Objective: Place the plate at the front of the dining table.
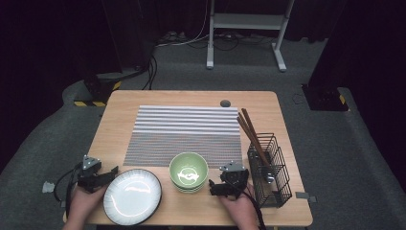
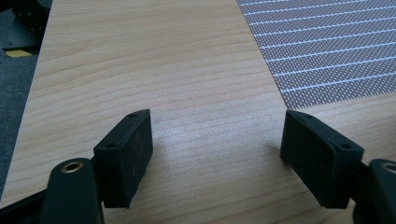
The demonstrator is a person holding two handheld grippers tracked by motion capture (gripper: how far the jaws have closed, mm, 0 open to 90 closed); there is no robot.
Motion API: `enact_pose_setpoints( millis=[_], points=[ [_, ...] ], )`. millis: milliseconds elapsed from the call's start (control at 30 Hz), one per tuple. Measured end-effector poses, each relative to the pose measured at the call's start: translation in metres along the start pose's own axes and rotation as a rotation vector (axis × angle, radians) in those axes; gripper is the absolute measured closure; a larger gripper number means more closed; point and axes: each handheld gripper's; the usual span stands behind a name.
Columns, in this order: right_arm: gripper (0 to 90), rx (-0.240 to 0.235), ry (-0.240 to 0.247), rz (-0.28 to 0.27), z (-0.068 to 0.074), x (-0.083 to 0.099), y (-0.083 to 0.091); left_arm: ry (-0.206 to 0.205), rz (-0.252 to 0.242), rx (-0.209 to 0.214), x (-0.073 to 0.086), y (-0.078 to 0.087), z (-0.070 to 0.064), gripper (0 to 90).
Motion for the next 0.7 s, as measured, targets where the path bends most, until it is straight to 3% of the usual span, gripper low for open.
enact_pose_setpoints(
  millis=[133, 333, 400, 433, 533, 600, 633, 700],
  points=[
    [2.8, 0.007, -0.007, -0.002, 0.0, 0.0, 0.0, 0.0, 0.002, -0.001, 0.0, 0.0, 0.001, 24.9],
    [16.2, 0.037, -0.031, -0.033, -0.002, 0.001, 0.003, 0.005, -0.002, -0.004, 0.001, 0.001, 0.0, 25.4],
    [21.0, 0.041, -0.037, -0.039, -0.001, 0.002, 0.004, 0.005, -0.014, 0.003, 0.002, 0.003, 0.001, 36.2],
    [27.4, 0.042, -0.036, -0.047, -0.001, 0.003, 0.006, 0.016, -0.023, 0.015, 0.003, 0.005, 0.005, 39.7],
    [33.3, 0.043, -0.033, -0.053, -0.001, 0.003, 0.006, 0.03, -0.023, 0.048, 0.004, 0.008, 0.011, 47.6],
    [38.7, 0.038, -0.032, -0.056, -0.001, 0.003, 0.008, 0.046, -0.05, 0.074, 0.004, 0.013, 0.014, 49.1],
    [41.1, 0.039, -0.018, -0.065, -0.001, 0.004, 0.01, 0.044, -0.092, 0.091, 0.005, 0.02, 0.016, 51.7],
    [42.3, 0.042, -0.019, -0.069, 0.0, 0.004, 0.011, 0.046, -0.103, 0.1, 0.006, 0.023, 0.017, 53.8]
  ],
)
Point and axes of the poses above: each handheld gripper's, and its own axes: y roughly backward along the jaws, x roughly out of its underside, z roughly to its left, and after that the axes turned 4 degrees about y, right-handed
